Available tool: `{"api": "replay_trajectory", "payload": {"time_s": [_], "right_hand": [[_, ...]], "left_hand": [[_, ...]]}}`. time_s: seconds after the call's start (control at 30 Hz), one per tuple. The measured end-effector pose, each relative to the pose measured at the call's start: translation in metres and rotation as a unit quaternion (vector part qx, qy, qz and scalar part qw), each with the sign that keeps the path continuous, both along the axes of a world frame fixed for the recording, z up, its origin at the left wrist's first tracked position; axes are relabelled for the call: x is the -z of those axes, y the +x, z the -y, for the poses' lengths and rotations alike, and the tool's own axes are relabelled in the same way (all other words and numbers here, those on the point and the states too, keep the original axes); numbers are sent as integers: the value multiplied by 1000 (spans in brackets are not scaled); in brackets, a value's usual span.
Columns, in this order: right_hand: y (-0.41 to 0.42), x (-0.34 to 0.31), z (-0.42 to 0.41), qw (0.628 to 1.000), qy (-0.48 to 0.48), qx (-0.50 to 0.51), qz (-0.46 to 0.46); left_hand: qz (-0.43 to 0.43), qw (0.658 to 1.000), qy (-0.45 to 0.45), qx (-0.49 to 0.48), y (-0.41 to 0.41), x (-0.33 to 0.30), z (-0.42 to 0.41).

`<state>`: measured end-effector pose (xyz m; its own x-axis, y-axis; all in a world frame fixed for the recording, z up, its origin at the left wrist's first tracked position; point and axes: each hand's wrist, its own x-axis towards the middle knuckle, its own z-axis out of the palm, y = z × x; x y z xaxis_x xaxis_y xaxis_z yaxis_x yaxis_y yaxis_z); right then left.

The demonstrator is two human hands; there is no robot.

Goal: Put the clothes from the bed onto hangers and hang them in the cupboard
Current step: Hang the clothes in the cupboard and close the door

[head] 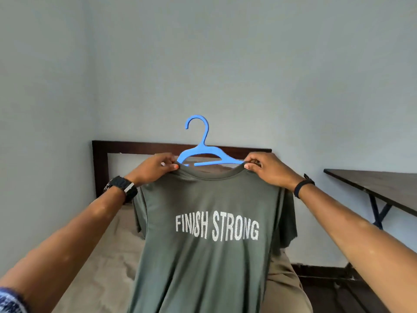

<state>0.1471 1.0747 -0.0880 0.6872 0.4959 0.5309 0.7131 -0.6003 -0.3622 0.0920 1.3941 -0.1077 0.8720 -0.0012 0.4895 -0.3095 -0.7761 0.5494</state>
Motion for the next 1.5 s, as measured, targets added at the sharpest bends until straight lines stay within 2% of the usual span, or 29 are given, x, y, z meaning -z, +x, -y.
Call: {"api": "replay_trajectory", "payload": {"time_s": [0.07, 0.17, 0.23, 0.3, 0.37, 0.5, 0.6, 0.7, 0.8, 1.0, 1.1, 1.13, 1.2, 1.27, 1.33, 1.5], "right_hand": [[-10, -29, 2, 1000, 8, -9, 1], [-20, -68, 17, 997, -39, 23, -63], [-26, -88, 29, 991, -102, 58, -72], [-32, -102, 41, 990, -112, 71, -51], [-39, -113, 50, 995, -67, 58, -46], [-56, -135, 65, 995, 86, 38, -13], [-67, -150, 67, 991, 107, 64, 55], [-74, -158, 72, 985, 114, 82, 95], [-86, -167, 88, 983, 121, 88, 102], [-95, -176, 128, 988, 108, 106, -22], [-110, -181, 145, 976, 70, 84, -187], [-115, -184, 146, 975, 29, 96, -198], [-122, -194, 141, 984, 15, 127, -122], [-125, -206, 128, 992, 71, 104, -21], [-126, -217, 110, 995, 60, 80, 7], [-123, -230, 85, 995, -17, 93, 32]], "left_hand": [[50, 998, 4, -30, -2, -27, 3], [106, 993, 7, -50, -5, -69, 7], [123, 991, 13, -40, -7, -93, 12], [119, 992, 30, -25, -10, -111, 20], [113, 993, 44, -2, -13, -124, 24], [121, 990, 69, 17, -23, -146, 31], [123, 988, 88, 10, -23, -160, 45], [118, 992, 51, 11, -20, -176, 63], [167, 985, 40, -3, -20, -196, 88], [195, 980, -14, -35, -14, -210, 118], [225, 973, 2, -47, -14, -207, 128], [239, 970, 7, -37, -15, -205, 133], [269, 962, 32, -18, -20, -200, 146], [298, 953, 60, 0, -22, -196, 158], [314, 947, 60, 24, -22, -195, 170], [318, 942, 30, 99, -18, -191, 186]]}}
